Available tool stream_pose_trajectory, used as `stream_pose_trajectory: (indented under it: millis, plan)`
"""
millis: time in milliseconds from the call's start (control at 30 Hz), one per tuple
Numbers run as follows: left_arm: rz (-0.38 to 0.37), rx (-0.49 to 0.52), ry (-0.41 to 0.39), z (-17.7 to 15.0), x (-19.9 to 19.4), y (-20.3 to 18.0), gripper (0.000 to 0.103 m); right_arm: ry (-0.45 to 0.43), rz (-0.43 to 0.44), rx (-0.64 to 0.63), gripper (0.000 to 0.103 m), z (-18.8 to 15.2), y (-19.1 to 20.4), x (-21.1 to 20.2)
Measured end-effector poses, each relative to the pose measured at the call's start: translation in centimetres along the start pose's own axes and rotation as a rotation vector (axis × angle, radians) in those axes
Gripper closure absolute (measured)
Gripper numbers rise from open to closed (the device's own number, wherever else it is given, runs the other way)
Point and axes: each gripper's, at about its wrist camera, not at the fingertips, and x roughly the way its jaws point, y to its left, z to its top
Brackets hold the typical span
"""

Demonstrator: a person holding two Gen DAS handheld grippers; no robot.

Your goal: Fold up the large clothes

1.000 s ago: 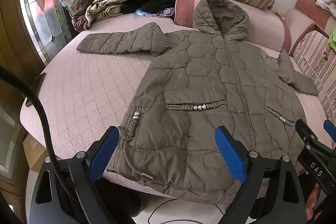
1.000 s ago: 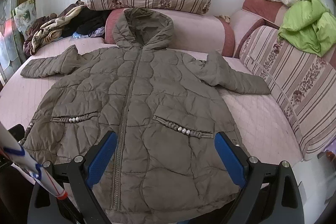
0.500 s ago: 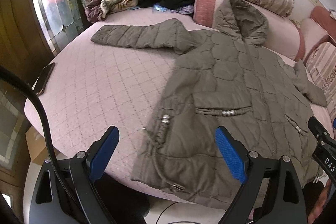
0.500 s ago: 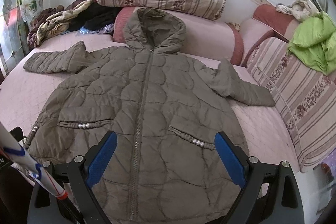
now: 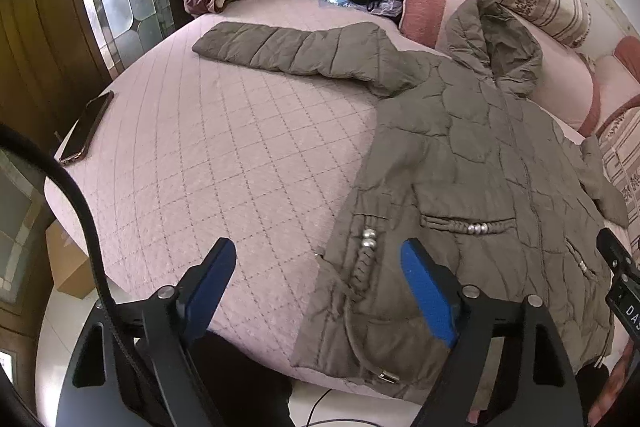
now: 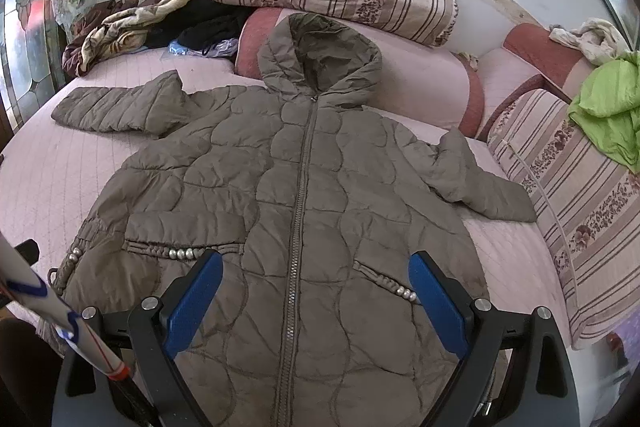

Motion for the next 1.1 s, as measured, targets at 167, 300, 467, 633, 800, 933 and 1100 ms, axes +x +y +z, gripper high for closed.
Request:
stream_pose_trajectory:
  millis: [167, 300, 467, 633, 800, 933, 1100]
  plan:
    - [0.017, -0.013, 0.012, 0.7, 0.9, 0.7, 0.020, 0.023, 0.007, 0.000, 0.007, 0.1, 0.3, 1.0]
    - [0.029, -0.023, 0.019, 1.5, 1.6, 1.2, 0.020, 0.041, 0.010, 0.006, 0.007, 0.0, 0.2, 2.0]
    - [0.052, -0.056, 0.029, 3.7, 3.3, 2.8, 0.020, 0.058, 0.013, 0.017, 0.007, 0.0, -0.2, 3.1]
    - [0.101, -0.113, 0.011, 7.7, 6.0, 5.8, 0.020, 0.080, 0.017, 0.036, 0.007, -0.2, -0.9, 4.4]
    - [0.089, -0.174, 0.009, 12.5, 9.6, 8.9, 0.022, 0.112, 0.025, 0.067, 0.007, -0.4, -1.8, 6.0]
    - [0.048, -0.254, 0.011, 17.0, 13.5, 11.7, 0.023, 0.139, 0.021, 0.094, 0.007, -0.7, -2.6, 7.4]
    - [-0.019, -0.379, 0.073, 21.1, 19.5, 15.0, 0.030, 0.158, 0.002, 0.123, 0.007, -0.9, -3.8, 8.8]
